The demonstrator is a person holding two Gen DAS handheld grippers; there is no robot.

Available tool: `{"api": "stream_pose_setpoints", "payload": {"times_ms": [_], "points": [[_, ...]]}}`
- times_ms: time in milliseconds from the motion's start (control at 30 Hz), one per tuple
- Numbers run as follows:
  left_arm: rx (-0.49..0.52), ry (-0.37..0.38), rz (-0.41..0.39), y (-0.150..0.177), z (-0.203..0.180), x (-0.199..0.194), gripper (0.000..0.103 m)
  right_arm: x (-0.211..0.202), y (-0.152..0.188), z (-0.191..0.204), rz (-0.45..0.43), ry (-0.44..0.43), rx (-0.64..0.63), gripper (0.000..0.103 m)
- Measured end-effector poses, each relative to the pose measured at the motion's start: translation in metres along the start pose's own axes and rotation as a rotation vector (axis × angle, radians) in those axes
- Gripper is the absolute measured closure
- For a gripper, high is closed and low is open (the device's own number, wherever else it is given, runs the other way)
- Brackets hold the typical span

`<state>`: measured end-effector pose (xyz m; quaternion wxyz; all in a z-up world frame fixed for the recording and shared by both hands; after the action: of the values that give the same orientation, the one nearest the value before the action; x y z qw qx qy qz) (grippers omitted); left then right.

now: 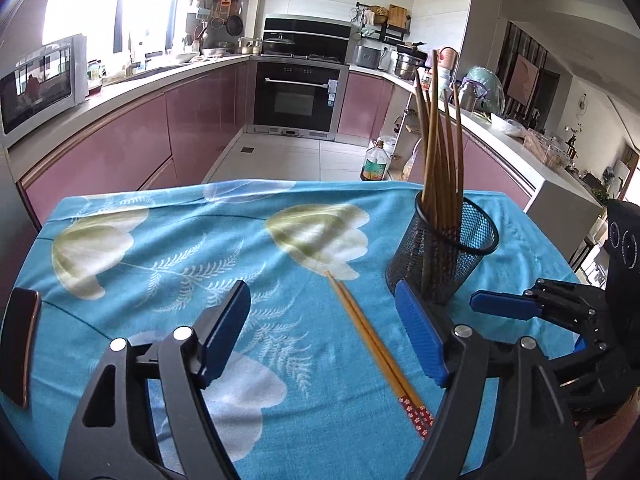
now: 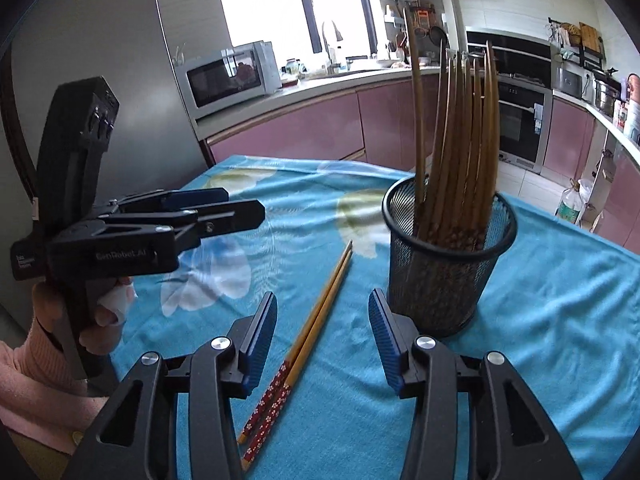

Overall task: Organize utensils
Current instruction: 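Move both open grippers back toward the remaining chopsticks on the cloth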

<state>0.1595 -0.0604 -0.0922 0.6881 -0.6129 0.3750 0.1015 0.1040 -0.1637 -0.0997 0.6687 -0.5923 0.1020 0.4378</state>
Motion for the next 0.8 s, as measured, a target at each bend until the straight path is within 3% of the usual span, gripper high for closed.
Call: {"api": "stream_pose_setpoints", "payload": {"times_ms": [267, 433, 800], "points": [[-0.029, 0.008, 0.052, 0.033, 0.009, 0.006, 0.029, 0.028, 0.031, 0.003, 0.097, -0.010, 0.044, 0.065], [-0.040, 0.018, 0.070, 0.043, 0.007, 0.009, 0.029, 0.032, 0.040, 0.001, 0.125, 0.008, 0.054, 0.074], [-0.033, 0.049, 0.099, 0.056, -0.005, 0.017, 0.029, 0.039, 0.048, -0.003, 0.148, 0.048, 0.043, 0.078]]}}
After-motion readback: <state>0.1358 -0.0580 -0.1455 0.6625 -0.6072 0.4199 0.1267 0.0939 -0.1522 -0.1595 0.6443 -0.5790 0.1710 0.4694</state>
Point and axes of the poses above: each gripper's, at about its wrist camera, not at the fingertips, and x roughly the way its jaws point, z to its left, y to its underside, the point moved 9 cm from there along x, roughly the way its jaws point, and after that the axes turned 8 degrees about x, right-handed, at the moved point
